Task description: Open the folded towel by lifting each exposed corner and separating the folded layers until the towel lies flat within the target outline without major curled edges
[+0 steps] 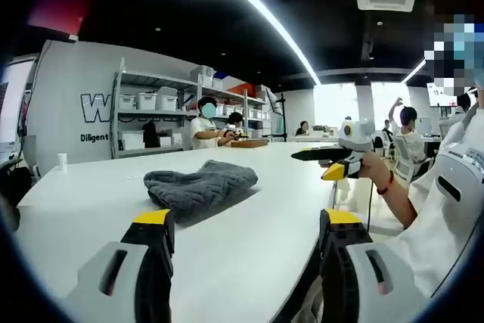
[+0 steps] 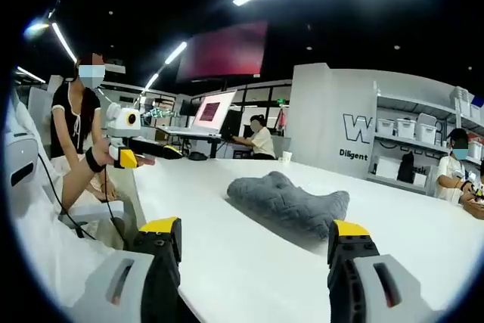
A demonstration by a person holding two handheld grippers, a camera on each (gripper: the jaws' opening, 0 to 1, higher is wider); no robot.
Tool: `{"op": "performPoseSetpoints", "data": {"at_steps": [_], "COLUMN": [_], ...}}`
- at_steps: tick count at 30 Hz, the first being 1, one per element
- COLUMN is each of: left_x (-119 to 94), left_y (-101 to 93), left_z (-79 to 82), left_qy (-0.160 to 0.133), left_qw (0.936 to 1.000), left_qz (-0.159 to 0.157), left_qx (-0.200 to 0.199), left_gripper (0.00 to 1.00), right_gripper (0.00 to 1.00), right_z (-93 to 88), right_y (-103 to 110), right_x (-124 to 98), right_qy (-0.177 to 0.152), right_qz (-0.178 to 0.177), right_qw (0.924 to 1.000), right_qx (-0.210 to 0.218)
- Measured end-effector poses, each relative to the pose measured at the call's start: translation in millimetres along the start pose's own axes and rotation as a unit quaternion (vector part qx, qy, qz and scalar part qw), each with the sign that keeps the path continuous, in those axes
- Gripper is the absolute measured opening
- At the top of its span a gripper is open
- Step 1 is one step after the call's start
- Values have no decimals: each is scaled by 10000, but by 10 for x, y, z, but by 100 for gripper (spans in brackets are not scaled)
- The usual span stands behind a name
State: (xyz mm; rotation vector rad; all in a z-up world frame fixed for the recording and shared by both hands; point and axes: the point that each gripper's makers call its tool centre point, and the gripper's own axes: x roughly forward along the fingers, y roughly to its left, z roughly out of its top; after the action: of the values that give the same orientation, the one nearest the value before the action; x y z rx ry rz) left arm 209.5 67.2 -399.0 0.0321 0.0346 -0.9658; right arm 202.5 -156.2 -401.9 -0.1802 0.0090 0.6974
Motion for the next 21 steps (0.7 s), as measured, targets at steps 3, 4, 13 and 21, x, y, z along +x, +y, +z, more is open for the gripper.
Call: {"op": "performPoseSetpoints", "data": {"at_steps": [3, 4, 13, 21], "left_x": [-12, -12, 8, 9], "left_y": [20, 17, -12, -27], "left_z": [2, 3, -19, -14], "left_qy": [-7, -13, 30, 17], "left_qw": [10000, 10000, 10000, 10000], "left_qz": [32, 33, -51, -64], "left_qx": [-13, -7, -50, -39], "left_gripper": [76, 76, 76, 75], "right_gripper": [78, 78, 78, 78], "right_z": [-14, -12, -15, -30], "right_y": [-13, -12, -4, 2], "right_x": [-2, -3, 1, 7], "right_qy": [33, 29, 32, 68], "right_qz": [-25, -22, 2, 10], "right_qw": [10000, 10000, 10000, 10000], "right_qx": [1, -4, 7, -12]}}
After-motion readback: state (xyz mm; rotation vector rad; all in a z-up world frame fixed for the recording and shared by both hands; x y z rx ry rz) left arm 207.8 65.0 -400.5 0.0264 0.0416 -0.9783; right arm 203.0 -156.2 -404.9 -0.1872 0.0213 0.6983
